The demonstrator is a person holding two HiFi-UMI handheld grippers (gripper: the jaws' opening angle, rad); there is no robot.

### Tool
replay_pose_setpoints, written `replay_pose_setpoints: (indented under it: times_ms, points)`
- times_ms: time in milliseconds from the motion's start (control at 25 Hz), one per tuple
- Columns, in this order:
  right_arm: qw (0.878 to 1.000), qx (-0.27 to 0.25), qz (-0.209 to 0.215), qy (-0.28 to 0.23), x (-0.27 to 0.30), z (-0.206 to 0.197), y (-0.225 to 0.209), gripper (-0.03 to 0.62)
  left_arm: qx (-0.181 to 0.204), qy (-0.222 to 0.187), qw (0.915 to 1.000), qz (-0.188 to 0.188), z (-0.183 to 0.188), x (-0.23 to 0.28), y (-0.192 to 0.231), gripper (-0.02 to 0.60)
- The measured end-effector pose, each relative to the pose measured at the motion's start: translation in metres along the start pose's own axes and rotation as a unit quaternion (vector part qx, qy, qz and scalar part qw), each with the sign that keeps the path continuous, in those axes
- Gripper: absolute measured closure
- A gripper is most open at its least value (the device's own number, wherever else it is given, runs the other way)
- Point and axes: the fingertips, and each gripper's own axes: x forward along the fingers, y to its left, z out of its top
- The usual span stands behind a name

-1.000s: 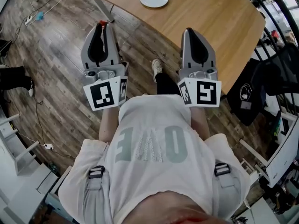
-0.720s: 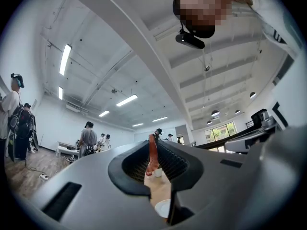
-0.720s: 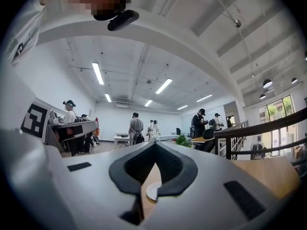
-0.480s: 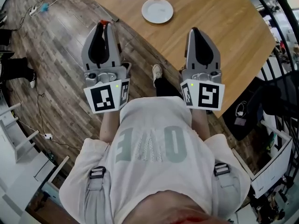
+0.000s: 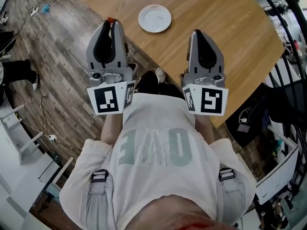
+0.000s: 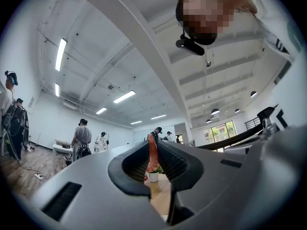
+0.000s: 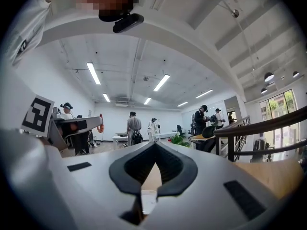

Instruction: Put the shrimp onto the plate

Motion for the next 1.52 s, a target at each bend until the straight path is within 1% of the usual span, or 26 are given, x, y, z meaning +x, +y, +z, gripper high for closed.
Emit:
replay_pose_setpoints:
  times_ms: [280,480,760,1080,1280,1400,1520]
  points:
    - [1.0,0.001,-0.003,-0.005,0.012,0.005,0.0,0.574,0.0,-0.022,0.9996,-0.02,0.013,0.024,-0.003,0.525]
    - [1.0,-0.007,-0.012,-0.009,0.024,0.009,-0.001,0.574,-0.007,-0.034,0.9985,-0.042,0.01,0.046,-0.003,0.525]
    - [1.0,-0.012,-0.02,-0.013,0.056,0.014,0.004,0.574,-0.016,-0.041,0.9968,-0.068,0.007,0.074,0.007,0.525]
    - [1.0,-0.008,-0.015,-0.012,0.086,0.013,0.01,0.574,-0.028,-0.021,0.9956,-0.087,-0.01,0.099,0.015,0.525]
    - [1.0,-0.012,-0.022,0.0,0.095,0.006,0.004,0.574,-0.029,-0.012,0.9951,-0.094,-0.021,0.112,0.014,0.525]
    - [1.0,-0.012,-0.028,0.007,0.096,0.002,-0.002,0.574,-0.032,0.004,0.9945,-0.1,-0.032,0.117,0.01,0.525]
    - [0.999,-0.012,-0.034,0.014,0.098,-0.003,-0.009,0.574,-0.041,0.02,0.9924,-0.114,-0.044,0.121,0.003,0.525]
